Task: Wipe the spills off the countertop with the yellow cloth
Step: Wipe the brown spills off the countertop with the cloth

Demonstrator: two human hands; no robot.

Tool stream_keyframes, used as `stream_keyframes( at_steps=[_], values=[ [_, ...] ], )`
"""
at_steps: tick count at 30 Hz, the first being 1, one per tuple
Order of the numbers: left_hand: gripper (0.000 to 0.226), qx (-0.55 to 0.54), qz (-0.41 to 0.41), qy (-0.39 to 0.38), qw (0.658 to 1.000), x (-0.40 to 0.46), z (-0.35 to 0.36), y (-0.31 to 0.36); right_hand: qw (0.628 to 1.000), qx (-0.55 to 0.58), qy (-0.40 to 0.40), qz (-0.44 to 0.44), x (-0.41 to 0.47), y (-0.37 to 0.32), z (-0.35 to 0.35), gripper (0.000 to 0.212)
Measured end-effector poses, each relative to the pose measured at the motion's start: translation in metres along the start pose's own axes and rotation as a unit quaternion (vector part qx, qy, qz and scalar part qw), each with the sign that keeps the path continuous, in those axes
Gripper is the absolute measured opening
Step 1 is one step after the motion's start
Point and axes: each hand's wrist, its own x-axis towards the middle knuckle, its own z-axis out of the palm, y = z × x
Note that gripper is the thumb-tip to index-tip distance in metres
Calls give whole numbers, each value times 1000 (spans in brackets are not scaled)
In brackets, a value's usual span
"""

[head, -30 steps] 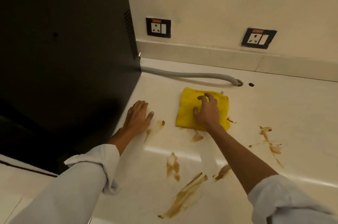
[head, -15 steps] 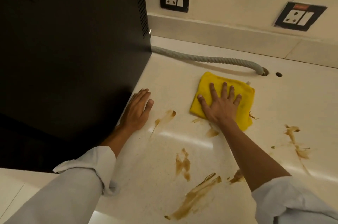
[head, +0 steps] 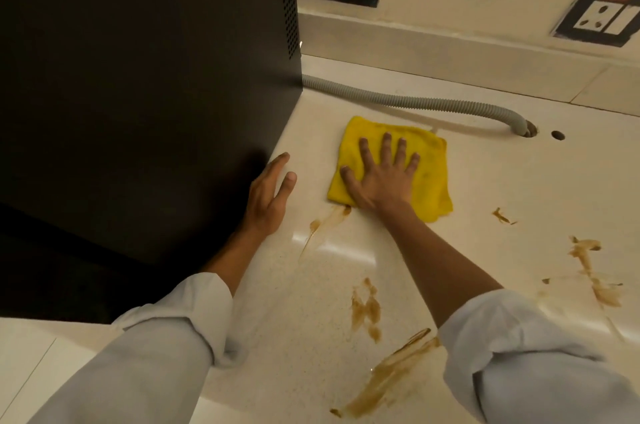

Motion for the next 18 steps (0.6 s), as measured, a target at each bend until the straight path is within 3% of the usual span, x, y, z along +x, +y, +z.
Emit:
stream_keyframes(
  at_steps=[11,18],
  values=[
    [64,-10,-3,-21,1000,-4,-5,6,997,29,8,-65,-101,-71,16,82],
    [81,136,69,-98,983,-15,-1,0,999,12,20,-26,-159,-26,12,84]
  ],
)
